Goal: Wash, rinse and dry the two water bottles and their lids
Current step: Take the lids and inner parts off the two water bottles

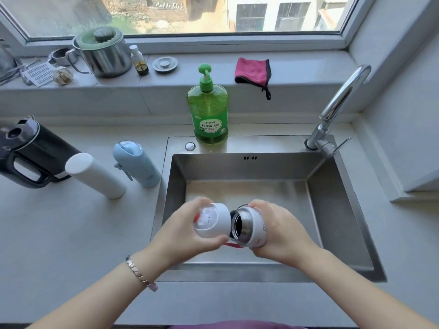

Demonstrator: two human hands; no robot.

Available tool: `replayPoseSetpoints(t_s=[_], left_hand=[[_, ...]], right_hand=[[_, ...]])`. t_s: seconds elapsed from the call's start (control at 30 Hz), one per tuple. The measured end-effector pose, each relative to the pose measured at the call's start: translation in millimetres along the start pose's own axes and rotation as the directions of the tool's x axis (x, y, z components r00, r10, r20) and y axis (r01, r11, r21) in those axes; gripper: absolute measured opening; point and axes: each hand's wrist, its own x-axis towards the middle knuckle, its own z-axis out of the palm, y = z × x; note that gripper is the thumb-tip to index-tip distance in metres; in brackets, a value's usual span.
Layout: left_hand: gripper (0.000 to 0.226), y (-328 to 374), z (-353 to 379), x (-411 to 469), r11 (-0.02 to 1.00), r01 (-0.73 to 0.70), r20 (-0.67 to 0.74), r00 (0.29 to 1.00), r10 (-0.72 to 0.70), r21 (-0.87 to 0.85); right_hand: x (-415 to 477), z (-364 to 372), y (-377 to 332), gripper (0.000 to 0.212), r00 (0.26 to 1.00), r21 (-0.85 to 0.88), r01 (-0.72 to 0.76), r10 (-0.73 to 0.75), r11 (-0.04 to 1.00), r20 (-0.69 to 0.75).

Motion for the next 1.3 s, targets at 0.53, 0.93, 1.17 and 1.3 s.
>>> replayPoseSetpoints(t_s=[0.53,0.93,1.17,1.3], left_hand=[[0.059,-85.8,-33.9,-51.0,0.834,0.508,-0.187,0.860,-0.475,0.214],[0.061,-124.5,-57.7,-55.3,0.761,0.540,-0.179,0.840,-0.512,0.360],[0.059,-166.6,-102.5,-55.8,0.673,0.548,-0.185,0.825,-0.535,0.497],[0.059,-186.4,-115.1,-50.7,0.677,0.518,-0.165,0.841,-0.515,0.523]], right_hand=[[61.7,6.8,21.6,0.063,0.828,-0.794,-0.030,0.460,0.608,0.321],[45.5,13.2,17.7,0.067,0.850,-0.618,-0.206,0.451,0.758,0.270],[75.7,94.5,-59.5,0.068,0.983,0.398,-0.185,0.161,0.899,0.093],[105.4,143.9,-118.0,0.068,0.995,0.586,-0.092,0.101,0.805,0.018]])
